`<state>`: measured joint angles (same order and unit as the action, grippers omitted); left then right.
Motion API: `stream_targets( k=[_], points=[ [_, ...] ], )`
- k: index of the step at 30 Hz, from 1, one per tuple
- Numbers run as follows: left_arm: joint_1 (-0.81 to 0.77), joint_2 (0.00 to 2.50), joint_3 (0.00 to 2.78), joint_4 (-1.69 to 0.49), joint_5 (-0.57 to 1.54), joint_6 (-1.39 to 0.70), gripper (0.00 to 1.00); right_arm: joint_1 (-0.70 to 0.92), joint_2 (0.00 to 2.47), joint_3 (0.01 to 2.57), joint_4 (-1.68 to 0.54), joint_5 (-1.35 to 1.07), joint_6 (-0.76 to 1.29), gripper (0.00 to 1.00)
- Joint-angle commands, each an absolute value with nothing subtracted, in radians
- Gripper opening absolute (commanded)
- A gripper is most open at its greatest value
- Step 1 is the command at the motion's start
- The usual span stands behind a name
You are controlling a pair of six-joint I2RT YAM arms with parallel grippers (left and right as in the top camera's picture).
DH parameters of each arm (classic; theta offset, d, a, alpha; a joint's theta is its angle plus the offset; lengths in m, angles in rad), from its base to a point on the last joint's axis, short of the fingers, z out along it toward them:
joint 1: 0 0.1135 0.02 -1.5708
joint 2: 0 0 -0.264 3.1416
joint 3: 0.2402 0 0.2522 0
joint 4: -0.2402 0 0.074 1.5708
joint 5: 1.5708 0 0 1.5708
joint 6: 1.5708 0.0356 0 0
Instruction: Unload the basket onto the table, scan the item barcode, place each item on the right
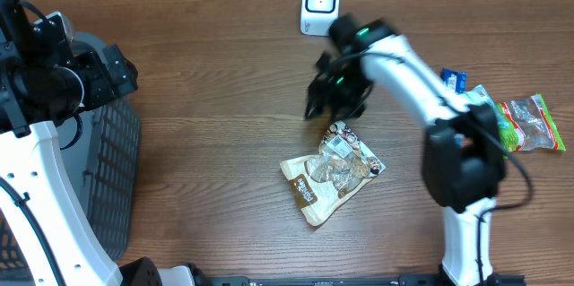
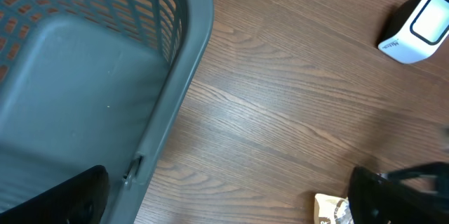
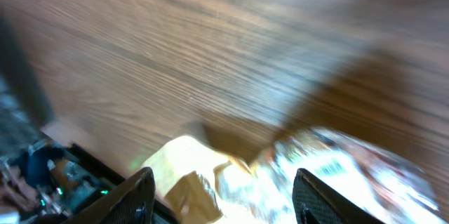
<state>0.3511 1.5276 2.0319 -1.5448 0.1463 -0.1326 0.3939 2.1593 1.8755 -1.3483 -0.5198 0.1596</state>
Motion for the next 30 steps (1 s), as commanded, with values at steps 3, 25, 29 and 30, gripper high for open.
stream_targets(
  k=[3,25,29,30],
  points=[
    [0.347,1.516,2.049,-1.544,0.154,-0.150,0.99,0.313,1.996,1.919,-1.457,-0.470,0.121,0.64],
    [0.347,1.516,2.049,-1.544,0.154,-0.150,0.99,0.451,1.454,1.155,-1.208,-0.180,0.387,0.61],
    [0.347,1.516,2.049,-1.544,0.154,-0.150,1.00,0.452,1.404,0.947,-1.054,-0.184,0.398,0.55],
    [0.347,1.516,2.049,-1.544,0.154,-0.150,1.00,0.451,1.406,0.916,-1.026,-0.184,0.398,0.52]
  ],
)
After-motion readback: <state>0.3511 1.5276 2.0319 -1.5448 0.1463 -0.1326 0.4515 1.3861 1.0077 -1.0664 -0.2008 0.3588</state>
